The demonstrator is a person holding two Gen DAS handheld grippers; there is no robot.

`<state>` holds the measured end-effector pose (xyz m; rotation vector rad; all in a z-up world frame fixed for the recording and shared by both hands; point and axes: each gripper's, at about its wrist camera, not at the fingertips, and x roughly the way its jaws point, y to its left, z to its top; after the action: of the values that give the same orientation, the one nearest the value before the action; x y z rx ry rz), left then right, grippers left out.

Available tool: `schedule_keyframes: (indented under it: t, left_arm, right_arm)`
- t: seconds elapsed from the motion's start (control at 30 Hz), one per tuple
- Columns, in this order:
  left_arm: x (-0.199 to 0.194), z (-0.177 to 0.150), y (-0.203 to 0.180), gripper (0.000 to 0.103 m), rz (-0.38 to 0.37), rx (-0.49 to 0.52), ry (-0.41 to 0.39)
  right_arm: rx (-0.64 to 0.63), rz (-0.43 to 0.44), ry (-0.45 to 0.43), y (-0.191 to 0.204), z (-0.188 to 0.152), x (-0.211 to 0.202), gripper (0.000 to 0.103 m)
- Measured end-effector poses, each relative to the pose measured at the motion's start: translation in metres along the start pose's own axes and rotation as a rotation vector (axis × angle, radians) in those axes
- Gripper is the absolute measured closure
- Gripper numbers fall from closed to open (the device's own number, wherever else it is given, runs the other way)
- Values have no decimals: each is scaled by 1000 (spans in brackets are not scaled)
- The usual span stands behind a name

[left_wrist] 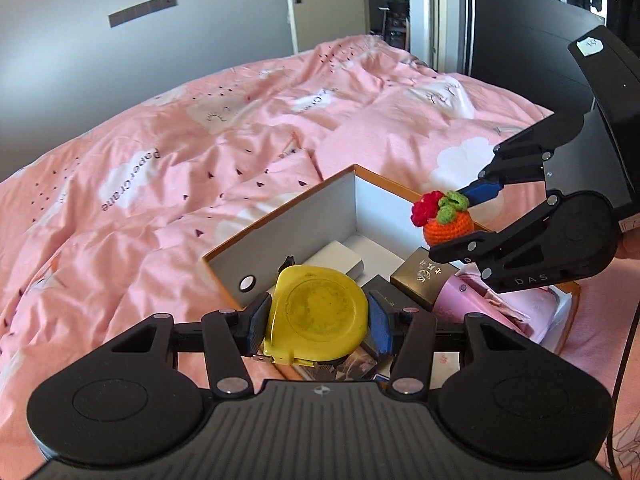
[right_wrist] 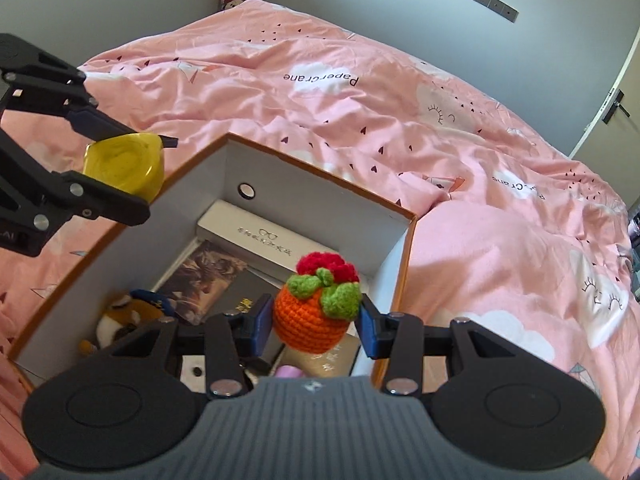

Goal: Organize objects
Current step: 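Carry the tape measure and crocheted fruit over the shoebox, then lower the fruit into the shoebox and open the right tool while the left tool lowers the tape measure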

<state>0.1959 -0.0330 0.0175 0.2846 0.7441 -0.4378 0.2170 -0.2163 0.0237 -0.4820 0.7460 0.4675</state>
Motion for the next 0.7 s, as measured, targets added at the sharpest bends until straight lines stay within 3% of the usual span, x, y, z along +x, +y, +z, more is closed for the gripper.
schedule_keyframes:
  t: [0.37, 0.7]
  left_arm:
    - [69, 21, -4, 44, -89, 140, 94]
    - [107, 27, 5, 44, -122, 127, 146]
  right_arm:
    - [-147, 47, 88, -12, 15, 65, 57]
    - [-221, 58, 166, -17, 18, 105, 56]
